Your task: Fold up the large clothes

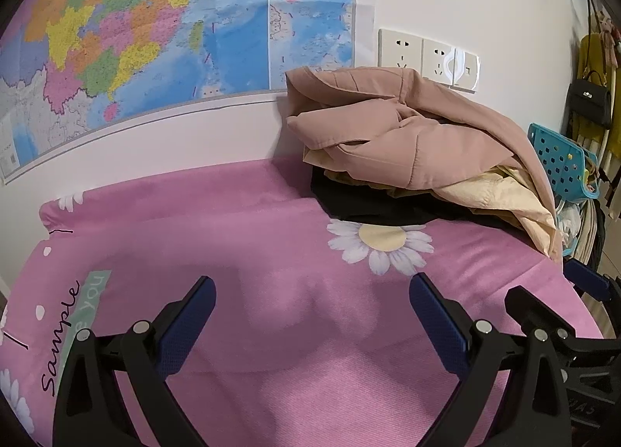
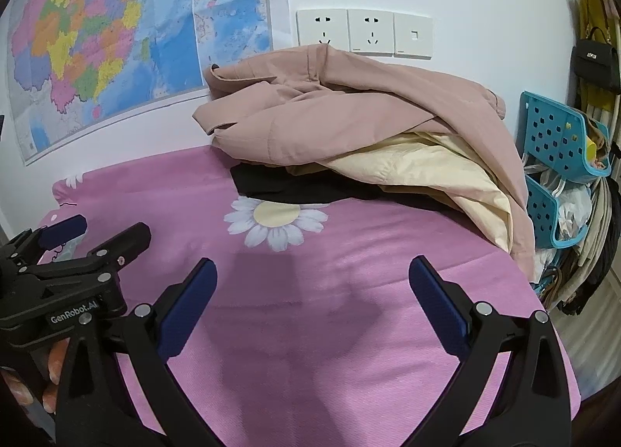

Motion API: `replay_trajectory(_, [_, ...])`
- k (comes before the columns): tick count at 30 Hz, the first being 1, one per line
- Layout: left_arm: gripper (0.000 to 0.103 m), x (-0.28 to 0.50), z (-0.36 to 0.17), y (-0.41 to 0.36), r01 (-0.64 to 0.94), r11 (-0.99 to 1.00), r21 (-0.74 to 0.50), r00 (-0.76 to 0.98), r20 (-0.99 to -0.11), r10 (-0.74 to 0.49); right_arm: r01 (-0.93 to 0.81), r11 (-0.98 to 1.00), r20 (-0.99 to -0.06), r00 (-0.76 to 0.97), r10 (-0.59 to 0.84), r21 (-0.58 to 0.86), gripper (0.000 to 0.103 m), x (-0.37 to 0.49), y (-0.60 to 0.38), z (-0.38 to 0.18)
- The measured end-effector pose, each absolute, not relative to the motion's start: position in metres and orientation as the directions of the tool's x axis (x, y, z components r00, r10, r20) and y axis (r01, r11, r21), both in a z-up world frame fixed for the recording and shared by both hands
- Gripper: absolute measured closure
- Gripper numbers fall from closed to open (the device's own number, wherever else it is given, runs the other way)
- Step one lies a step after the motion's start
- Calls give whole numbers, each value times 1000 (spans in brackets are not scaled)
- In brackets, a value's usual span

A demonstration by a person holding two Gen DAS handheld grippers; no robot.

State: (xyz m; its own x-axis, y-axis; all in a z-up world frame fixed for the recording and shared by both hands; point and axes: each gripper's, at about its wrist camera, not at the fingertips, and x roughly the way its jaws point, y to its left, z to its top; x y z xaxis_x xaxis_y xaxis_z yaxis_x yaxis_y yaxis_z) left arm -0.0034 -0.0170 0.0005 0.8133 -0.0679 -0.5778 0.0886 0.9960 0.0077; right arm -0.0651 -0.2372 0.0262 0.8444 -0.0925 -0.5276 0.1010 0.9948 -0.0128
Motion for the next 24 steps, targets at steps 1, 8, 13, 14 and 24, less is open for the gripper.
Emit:
replay_trajectory(1, [7, -3, 0, -17, 88, 996, 9, 813, -579, -66, 102, 995, -526, 845, -95, -15, 6, -65, -237, 26])
replay_trajectory(8, [7, -4, 2, -18, 88, 996, 7, 815, -576, -68, 107, 994, -517, 849, -106, -28, 6, -67, -236, 29])
replay_trajectory(13, [7, -6, 3, -20, 91, 996, 11, 817, -572, -68, 108, 994, -510, 853, -110, -33, 6, -68, -236, 30])
replay_trajectory(14, [7, -6, 3, -20, 91, 996, 10, 817, -572, -69, 109, 993, -510, 853, -111, -34, 6, -68, -236, 30])
replay_trajectory(24, [7, -8, 4, -22, 94, 996, 9, 820, -567, -72, 112, 993, -505, 855, -121, -47, 6, -70, -235, 31])
